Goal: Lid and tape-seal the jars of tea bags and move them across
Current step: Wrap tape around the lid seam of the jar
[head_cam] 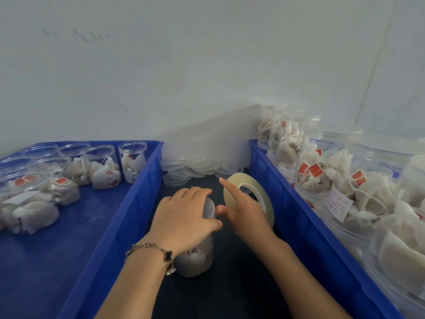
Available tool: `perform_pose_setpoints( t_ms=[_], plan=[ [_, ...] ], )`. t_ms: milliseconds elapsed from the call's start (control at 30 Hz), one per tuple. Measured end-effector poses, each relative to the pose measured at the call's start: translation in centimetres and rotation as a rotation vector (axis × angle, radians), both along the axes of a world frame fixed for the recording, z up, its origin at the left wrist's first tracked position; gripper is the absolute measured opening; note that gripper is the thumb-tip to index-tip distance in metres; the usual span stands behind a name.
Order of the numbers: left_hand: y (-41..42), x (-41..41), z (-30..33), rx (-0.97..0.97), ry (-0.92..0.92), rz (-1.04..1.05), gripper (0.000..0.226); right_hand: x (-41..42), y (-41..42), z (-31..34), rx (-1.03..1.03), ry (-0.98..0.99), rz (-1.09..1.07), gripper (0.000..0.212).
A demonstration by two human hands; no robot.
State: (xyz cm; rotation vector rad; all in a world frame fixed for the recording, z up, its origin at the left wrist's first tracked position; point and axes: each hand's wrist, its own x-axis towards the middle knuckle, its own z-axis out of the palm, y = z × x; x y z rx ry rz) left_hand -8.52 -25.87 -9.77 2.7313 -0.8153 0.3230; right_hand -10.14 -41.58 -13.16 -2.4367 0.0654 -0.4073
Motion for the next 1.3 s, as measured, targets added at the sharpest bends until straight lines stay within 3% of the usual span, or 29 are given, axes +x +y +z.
perform_pose_setpoints(
  t_ms=[133, 333, 633, 733, 800, 967, 1100, 1300],
  plan=[
    [0.1, 0.0, -0.2, -0.022, -0.063, -0.002, 0.059, -0.3, -0.4, 0.2, 0.167, 0.064, 0.095, 0.069],
    [0.8, 0.1, 0.1, -0.161, 0.009, 0.049, 0.041, -2.4, -1.0, 1.4, 0.307, 0.030, 0.232, 0.067],
    [0.8, 0.0, 0.6, -0.133, 0.074, 0.054, 0.040, -2.5, -1.5, 1.2, 0.028, 0.026, 0.151, 0.059],
    [0.8, -0.1, 0.5, -0.120, 0.060, 0.061, 0.040, -2.2, -1.3, 1.0, -0.036, -0.001, 0.103, 0.068],
    [0.6, -0.2, 0.4, -0.092, 0.043, 0.059, 0.040, -2.1, -1.1, 0.8, -0.017, -0.045, 0.067, 0.072],
    [0.0, -0.2, -0.1, -0.019, -0.060, 0.038, 0.053, -2.2, -0.9, -0.3, -0.001, -0.078, 0.018, 0.059],
    [-0.1, -0.1, -0.1, -0.033, -0.080, 0.041, 0.048, -2.6, -0.3, -0.6, -0.027, -0.122, 0.012, 0.054],
    [-0.5, -0.8, -0.1, -0.052, -0.136, 0.091, 0.050, -2.4, 0.4, -0.7, 0.166, -0.168, -0.009, 0.038]
  ],
)
